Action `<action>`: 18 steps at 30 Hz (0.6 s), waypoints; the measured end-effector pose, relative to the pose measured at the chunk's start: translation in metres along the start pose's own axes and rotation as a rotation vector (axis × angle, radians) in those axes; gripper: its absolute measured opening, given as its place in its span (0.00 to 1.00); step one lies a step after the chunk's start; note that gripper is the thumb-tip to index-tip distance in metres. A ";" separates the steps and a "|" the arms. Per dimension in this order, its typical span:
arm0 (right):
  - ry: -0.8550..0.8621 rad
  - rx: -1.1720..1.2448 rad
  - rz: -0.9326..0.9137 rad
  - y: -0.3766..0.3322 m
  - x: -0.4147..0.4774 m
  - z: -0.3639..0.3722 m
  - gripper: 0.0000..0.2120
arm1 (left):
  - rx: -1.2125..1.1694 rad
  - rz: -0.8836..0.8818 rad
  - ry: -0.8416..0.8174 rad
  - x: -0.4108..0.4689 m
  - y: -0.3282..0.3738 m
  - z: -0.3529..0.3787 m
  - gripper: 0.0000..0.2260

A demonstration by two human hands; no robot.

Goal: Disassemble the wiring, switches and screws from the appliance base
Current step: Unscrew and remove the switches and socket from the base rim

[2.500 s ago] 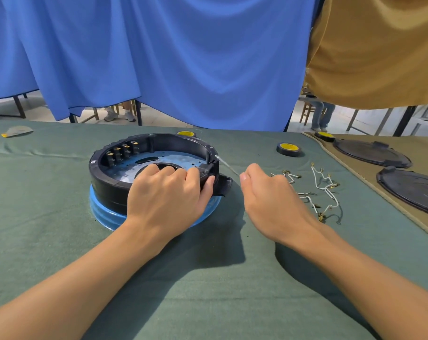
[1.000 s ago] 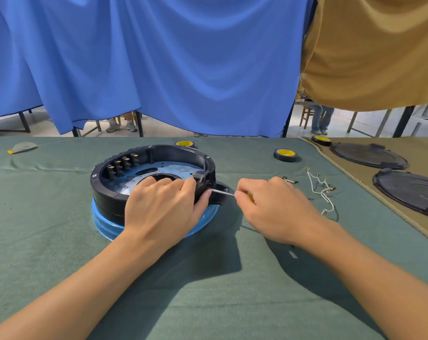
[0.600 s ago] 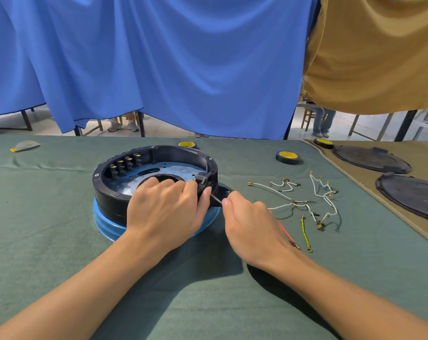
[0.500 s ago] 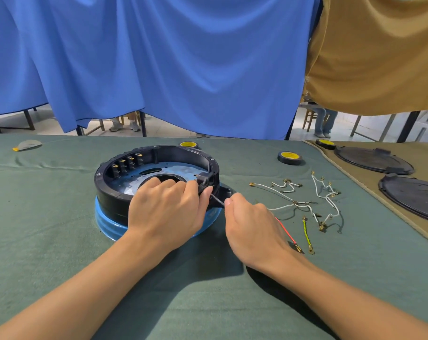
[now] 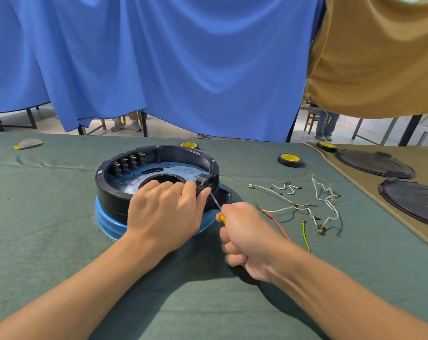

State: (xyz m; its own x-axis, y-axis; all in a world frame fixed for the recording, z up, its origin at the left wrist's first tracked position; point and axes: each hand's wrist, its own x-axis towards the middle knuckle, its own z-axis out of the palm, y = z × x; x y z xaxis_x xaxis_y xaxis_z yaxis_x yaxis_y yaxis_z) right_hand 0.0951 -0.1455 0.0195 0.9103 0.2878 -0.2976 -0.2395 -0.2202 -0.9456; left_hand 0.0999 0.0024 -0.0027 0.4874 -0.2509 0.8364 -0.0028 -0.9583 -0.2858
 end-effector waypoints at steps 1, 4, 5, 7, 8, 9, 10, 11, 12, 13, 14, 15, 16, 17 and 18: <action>-0.013 0.031 0.007 -0.001 -0.002 0.000 0.10 | 0.000 -0.001 0.005 0.000 0.000 0.000 0.20; 0.052 0.010 -0.018 0.002 0.001 0.001 0.10 | -0.010 -0.017 0.015 0.000 0.000 0.000 0.21; 0.094 -0.050 -0.060 0.005 0.003 0.003 0.11 | -0.013 -0.021 0.015 0.000 0.001 0.000 0.21; 0.198 -0.267 -0.211 0.009 0.008 0.007 0.14 | -0.018 -0.023 0.007 0.000 0.001 0.000 0.21; 0.246 -0.386 -0.289 0.009 0.008 0.009 0.15 | -0.017 -0.022 0.001 0.000 0.001 0.000 0.21; 0.281 -0.454 -0.337 0.009 0.008 0.011 0.16 | -0.016 -0.020 -0.003 0.000 0.001 -0.001 0.21; 0.298 -0.474 -0.353 0.008 0.008 0.011 0.16 | -0.012 -0.018 -0.005 0.000 0.001 -0.001 0.21; 0.301 -0.469 -0.360 0.008 0.008 0.011 0.16 | -0.007 -0.016 -0.007 0.000 0.001 -0.002 0.21; 0.298 -0.467 -0.365 0.008 0.008 0.011 0.16 | -0.004 -0.014 -0.009 0.000 0.001 -0.002 0.21; 0.297 -0.466 -0.378 0.008 0.007 0.010 0.16 | -0.003 -0.011 -0.011 0.000 0.001 -0.002 0.21; 0.292 -0.463 -0.393 0.008 0.007 0.008 0.16 | -0.004 -0.007 -0.011 0.000 0.001 -0.003 0.21; 0.289 -0.460 -0.411 0.008 0.007 0.007 0.16 | -0.004 -0.005 -0.009 0.000 0.000 -0.003 0.21; 0.294 -0.454 -0.424 0.008 0.006 0.005 0.16 | -0.003 -0.005 -0.009 0.000 0.000 -0.003 0.21; 0.307 -0.448 -0.436 0.007 0.006 0.002 0.16 | -0.003 -0.007 -0.010 0.000 0.000 -0.004 0.21; 0.317 -0.436 -0.443 0.006 0.006 0.000 0.16 | -0.002 -0.007 -0.013 0.001 0.000 -0.004 0.21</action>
State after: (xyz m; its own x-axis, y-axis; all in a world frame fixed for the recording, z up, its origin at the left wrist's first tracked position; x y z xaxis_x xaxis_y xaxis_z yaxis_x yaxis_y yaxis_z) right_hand 0.0989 -0.1452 0.0123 0.9616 0.1652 0.2192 0.2738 -0.5183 -0.8102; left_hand 0.0965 0.0019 0.0003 0.4987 -0.2419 0.8323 -0.0005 -0.9603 -0.2788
